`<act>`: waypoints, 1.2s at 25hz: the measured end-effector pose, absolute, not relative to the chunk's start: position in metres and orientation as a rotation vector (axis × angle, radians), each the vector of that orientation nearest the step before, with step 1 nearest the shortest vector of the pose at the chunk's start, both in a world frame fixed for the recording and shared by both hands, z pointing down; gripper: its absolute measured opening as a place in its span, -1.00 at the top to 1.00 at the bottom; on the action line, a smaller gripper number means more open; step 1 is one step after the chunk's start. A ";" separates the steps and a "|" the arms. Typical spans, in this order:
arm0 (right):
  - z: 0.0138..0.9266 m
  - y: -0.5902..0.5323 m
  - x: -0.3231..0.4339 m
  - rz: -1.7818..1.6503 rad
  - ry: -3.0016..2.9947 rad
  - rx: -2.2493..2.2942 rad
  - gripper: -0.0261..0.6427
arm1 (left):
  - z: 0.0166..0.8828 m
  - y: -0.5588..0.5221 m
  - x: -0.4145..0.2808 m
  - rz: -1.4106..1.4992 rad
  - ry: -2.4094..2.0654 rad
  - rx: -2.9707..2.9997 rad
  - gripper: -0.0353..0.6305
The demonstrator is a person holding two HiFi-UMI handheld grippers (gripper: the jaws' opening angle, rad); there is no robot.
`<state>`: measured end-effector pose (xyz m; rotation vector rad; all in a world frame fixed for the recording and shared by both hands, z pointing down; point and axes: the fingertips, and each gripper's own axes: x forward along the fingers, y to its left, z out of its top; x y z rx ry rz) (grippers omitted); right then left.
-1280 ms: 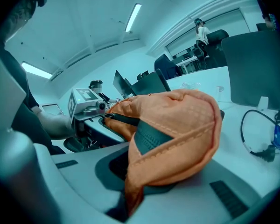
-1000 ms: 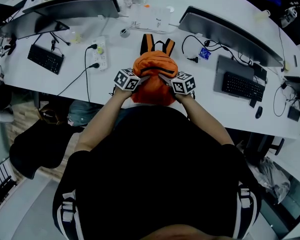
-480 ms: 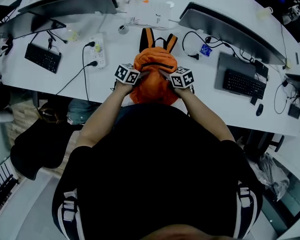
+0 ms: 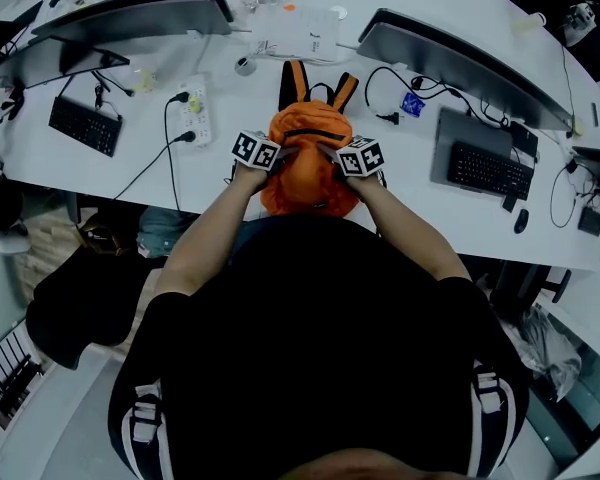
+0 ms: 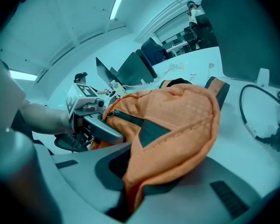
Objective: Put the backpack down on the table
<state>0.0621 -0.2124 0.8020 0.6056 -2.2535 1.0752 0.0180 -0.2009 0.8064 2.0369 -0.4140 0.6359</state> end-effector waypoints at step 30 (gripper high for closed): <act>0.830 -0.220 0.062 1.117 -2.210 0.584 0.31 | 0.839 -0.210 0.018 0.639 -0.400 1.952 0.61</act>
